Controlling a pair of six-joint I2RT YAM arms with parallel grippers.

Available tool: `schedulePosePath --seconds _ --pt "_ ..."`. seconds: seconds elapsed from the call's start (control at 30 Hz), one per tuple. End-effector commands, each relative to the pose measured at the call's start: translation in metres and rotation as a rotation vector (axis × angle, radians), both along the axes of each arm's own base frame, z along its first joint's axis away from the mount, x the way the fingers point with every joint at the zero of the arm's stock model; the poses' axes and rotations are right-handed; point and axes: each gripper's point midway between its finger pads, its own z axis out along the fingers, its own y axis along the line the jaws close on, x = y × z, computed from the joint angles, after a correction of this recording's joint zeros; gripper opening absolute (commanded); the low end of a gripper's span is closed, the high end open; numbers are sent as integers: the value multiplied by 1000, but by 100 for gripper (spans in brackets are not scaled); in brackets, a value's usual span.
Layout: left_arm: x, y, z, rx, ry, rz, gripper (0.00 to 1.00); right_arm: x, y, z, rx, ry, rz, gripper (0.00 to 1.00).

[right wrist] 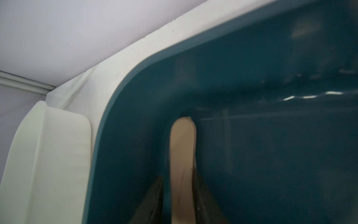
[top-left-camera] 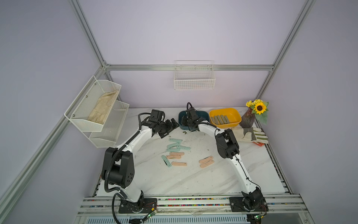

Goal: Place the fruit knives into the storage box by color
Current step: Place the fruit knife in the storage box.

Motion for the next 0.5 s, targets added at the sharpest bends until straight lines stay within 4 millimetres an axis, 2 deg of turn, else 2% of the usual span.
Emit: schedulePosePath --seconds 0.0,0.07,0.13,0.47 --pt "18 -4 37 -33 -106 -14 100 5 3 13 33 -21 0 45" --pt "18 -4 37 -34 -106 -13 100 3 1 13 27 -18 2 53" --pt "18 -4 38 -36 -108 -11 100 -1 0 15 21 -17 4 56" --pt "14 -3 42 -41 -112 -8 100 -28 -14 14 45 28 -4 58"
